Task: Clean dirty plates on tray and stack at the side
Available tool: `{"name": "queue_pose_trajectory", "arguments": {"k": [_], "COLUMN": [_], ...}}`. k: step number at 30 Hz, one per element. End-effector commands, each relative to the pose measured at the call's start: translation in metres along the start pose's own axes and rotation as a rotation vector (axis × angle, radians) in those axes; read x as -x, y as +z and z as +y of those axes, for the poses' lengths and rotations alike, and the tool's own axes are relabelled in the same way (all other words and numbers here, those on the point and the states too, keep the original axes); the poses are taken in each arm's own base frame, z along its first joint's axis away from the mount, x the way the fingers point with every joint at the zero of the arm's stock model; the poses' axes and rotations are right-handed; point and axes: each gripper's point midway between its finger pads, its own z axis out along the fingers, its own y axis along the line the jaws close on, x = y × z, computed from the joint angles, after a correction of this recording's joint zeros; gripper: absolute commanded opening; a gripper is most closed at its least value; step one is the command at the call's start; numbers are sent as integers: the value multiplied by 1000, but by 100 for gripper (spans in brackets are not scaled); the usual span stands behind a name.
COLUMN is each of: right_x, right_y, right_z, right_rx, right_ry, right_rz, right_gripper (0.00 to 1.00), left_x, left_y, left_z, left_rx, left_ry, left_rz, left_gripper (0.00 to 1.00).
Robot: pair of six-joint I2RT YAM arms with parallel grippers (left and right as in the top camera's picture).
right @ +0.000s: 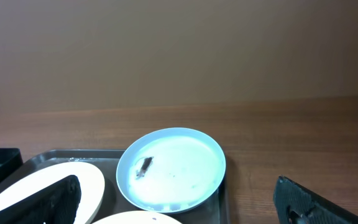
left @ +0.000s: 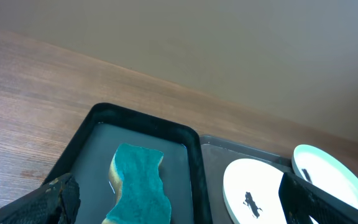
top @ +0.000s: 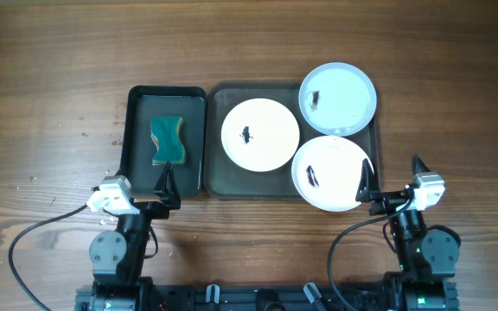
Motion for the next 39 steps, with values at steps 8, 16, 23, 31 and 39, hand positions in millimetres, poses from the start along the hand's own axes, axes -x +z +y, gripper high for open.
{"name": "queue_pose_trajectory", "arguments": {"k": [8, 16, 23, 31, 39], "right_x": [0, 0, 0, 0, 0], "right_y": [0, 0, 0, 0, 0], "right_z": [-1, -1, -1, 0, 0], "right_rx": [-7, -7, -7, -3, -3], "right_ry": [9, 10, 9, 151, 348], "right_rz": [-3, -3, -3, -3, -3], "right_gripper": [100, 100, 100, 100, 100], "left_x": [-4, -4, -3, -4, -5], "left_y": [0, 0, 0, 0, -1], "left_z": [-1, -1, 2, -2, -16], "left_rx": [-4, -4, 12, -14, -93], "left_ry": [-2, -2, 4, -5, -6], "left_rz": [15, 15, 9, 17, 29], "left_gripper": [100, 100, 100, 100, 100]}}
